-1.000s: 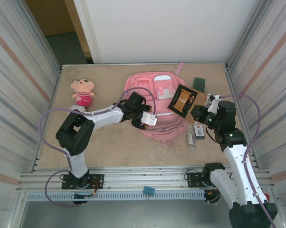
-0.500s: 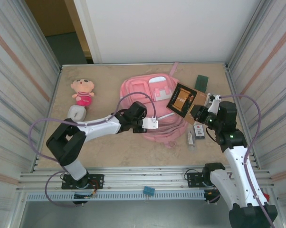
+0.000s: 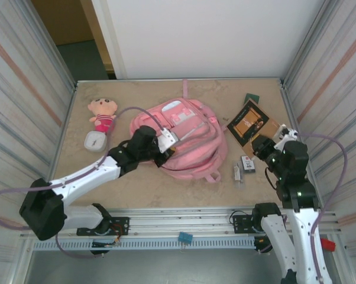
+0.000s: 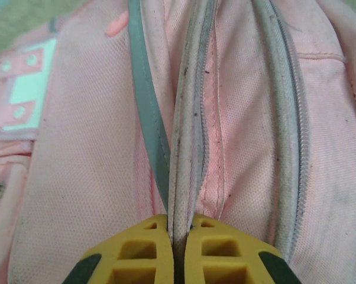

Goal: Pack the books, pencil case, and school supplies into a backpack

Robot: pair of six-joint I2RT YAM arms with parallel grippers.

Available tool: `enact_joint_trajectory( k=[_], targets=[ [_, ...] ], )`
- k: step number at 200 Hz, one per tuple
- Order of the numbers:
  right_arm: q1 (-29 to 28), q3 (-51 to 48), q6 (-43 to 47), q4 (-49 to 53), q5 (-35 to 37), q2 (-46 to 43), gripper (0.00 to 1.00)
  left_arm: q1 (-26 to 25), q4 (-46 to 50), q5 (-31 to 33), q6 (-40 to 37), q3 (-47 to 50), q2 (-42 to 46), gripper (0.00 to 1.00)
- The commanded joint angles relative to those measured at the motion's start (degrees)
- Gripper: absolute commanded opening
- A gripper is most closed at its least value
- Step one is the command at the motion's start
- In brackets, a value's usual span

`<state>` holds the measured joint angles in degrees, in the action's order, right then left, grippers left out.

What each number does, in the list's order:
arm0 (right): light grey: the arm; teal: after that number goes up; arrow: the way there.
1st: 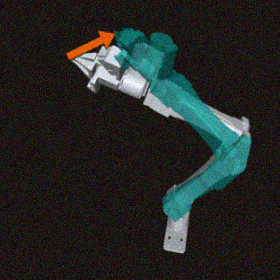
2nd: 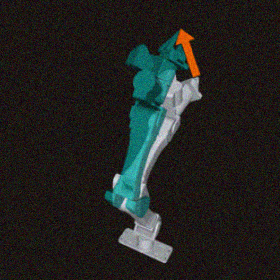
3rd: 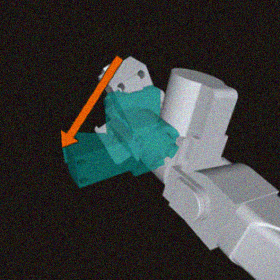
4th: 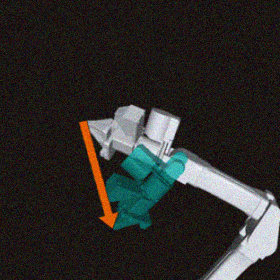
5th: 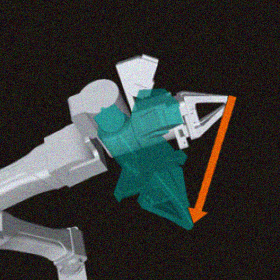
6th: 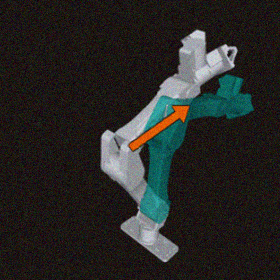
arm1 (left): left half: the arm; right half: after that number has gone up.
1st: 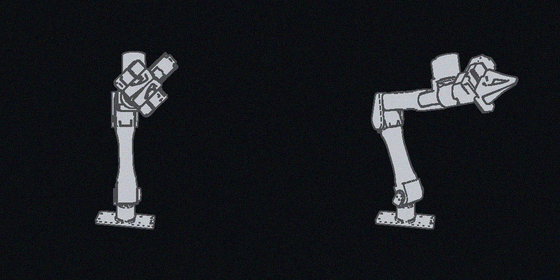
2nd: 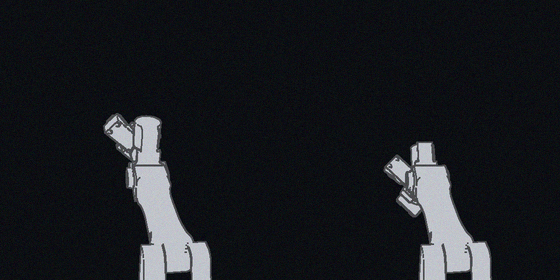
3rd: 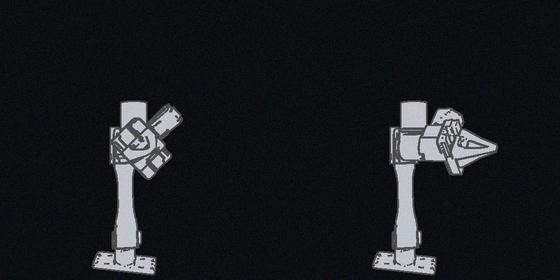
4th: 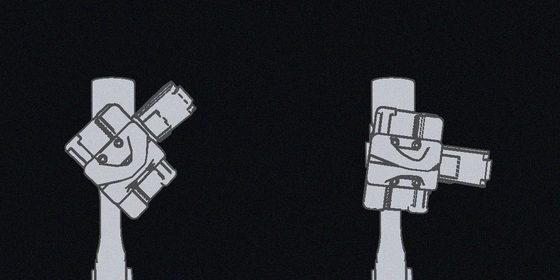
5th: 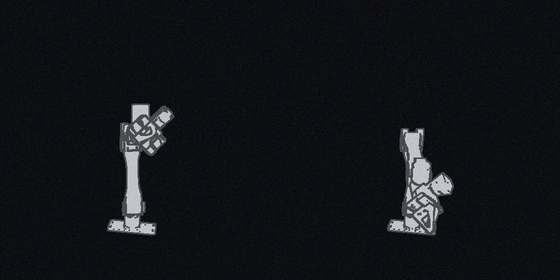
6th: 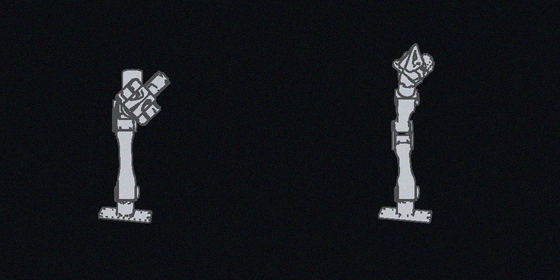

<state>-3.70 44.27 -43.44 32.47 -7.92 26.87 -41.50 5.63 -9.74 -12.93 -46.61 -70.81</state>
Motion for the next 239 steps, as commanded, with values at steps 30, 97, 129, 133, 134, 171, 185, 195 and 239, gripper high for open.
enact_joint_trajectory(
  k=[30,97,129,133,134,171,185,195,239],
  targets=[
    [0.3,-2.1,-8.5,7.5,-7.5,-5.6,0.0,3.6,-5.9,-8.6,7.3,-5.4,2.5,0.0],
    [-6.8,-16.0,-27.4,-8.3,-17.6,-10.5,0.0,8.2,-11.1,-15.1,14.4,-8.9,0.1,0.0],
    [-20.4,-25.8,-36.5,-30.3,-7.3,-9.5,0.0,9.8,-11.3,-17.5,16.3,-10.1,-0.4,0.0],
    [-22.7,-26.3,-36.5,-31.4,-4.9,-8.8,0.0,10.0,-11.6,-17.9,16.6,-10.1,-0.4,0.0],
    [-23.2,-26.4,-36.5,-31.6,-4.3,-8.5,0.0,10.1,-11.8,-18.0,16.8,-10.1,-0.4,0.0],
    [-36.3,-30.6,-36.0,-52.9,9.8,2.8,0.0,11.8,-13.3,-19.4,19.0,-9.7,-0.6,0.0],
    [-36.6,-30.5,-36.6,-59.9,9.5,8.2,0.0,12.1,-13.2,-19.8,19.1,-9.9,-0.6,0.0],
    [-36.9,-29.5,-37.0,-63.1,9.5,11.8,0.0,12.2,-13.3,-20.2,19.4,-9.9,-0.6,0.0],
    [-39.4,-25.1,-40.5,-74.0,14.7,29.0,0.0,13.5,-16.9,-23.1,22.5,-9.1,-0.6,0.0]
  ],
)
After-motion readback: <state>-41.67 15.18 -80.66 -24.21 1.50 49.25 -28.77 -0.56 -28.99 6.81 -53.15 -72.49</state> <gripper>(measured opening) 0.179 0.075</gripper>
